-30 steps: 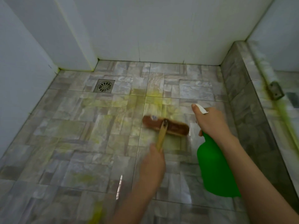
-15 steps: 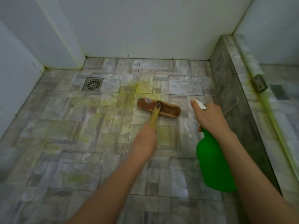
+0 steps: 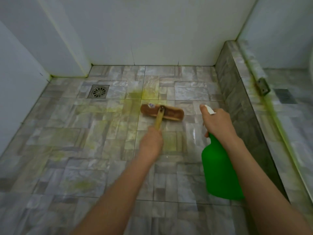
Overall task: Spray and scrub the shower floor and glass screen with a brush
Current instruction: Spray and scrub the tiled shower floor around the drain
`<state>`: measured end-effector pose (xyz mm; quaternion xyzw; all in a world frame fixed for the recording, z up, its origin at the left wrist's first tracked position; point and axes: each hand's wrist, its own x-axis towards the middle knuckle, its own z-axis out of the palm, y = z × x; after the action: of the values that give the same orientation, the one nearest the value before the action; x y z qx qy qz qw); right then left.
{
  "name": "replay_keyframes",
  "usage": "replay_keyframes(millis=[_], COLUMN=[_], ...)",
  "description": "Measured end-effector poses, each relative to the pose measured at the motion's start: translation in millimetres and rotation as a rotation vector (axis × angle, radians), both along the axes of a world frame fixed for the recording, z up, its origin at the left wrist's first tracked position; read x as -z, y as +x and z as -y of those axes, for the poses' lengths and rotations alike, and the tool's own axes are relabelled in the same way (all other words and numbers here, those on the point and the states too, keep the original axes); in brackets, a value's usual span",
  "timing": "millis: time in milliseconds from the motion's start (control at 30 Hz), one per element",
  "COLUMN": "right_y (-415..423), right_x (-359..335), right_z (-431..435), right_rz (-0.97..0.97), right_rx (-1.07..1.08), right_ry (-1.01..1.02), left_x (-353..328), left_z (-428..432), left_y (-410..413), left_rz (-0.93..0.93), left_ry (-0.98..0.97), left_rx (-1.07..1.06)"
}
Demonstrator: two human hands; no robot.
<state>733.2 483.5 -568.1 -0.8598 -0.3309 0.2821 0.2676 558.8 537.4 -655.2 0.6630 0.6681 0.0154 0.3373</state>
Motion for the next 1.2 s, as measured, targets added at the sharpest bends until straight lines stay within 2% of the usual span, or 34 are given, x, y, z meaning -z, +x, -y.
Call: replay_keyframes(millis=[67,133,233,300,367,433,533,600,733,900,1000,1100,1200], right_y=[7.9,14.2,20.3,23.4,25.0,26.6,29.7,29.4,23.4,21.9,19.2,16.9,21.9], right_x=[-3.1,-7.0,-11.6,-11.3,-11.7,-13.3,-17.7,-22.4,-31.3,-41.2,-35.4,-25.2,-16.1], right_z=[5.9,11.6,22.5,26.1,26.4,26.3,27.6,27.6,21.0,-9.0,-45.4,-73.0,-87.0], right_rz=[0.011,0.029,0.079,0.086,0.072,0.053,0.015,-0.017,-0.07,-0.029,-0.023,-0.04,0.004], right_rx=[0.044,0.052,0.024,0.02,0.031,0.048,0.061,0.067,0.07,0.02,0.014,0.035,0.001], right_ry=[0.013,0.015,-0.021,-0.036,-0.03,-0.016,0.014,0.031,0.031,0.046,0.047,0.054,0.023], left_x=[0.7,-1.4,-5.5,-8.9,-10.4,-13.9,-47.8,-66.5,-62.9,-67.1,-63.1,-55.4,-46.9], left_z=[-65.4,-83.5,0.4,69.2,69.1,17.6,-64.8,-86.2,-63.0,-52.2,-85.5,-115.3,-101.2], left_y=[13.2,17.3,-1.6,-19.4,-17.3,1.1,35.2,46.8,32.9,1.4,6.2,21.3,14.9], left_rz=[-0.021,-0.042,-0.043,0.035,0.022,-0.025,-0.168,-0.277,-0.382,-0.504,-0.508,-0.383,-0.34], left_ry=[-0.033,-0.027,-0.004,-0.01,-0.013,-0.033,-0.067,-0.059,0.051,0.054,0.068,0.059,0.073], left_rx=[-0.039,-0.051,-0.023,-0.009,-0.007,0.013,0.167,0.286,0.361,0.598,0.634,0.59,0.583])
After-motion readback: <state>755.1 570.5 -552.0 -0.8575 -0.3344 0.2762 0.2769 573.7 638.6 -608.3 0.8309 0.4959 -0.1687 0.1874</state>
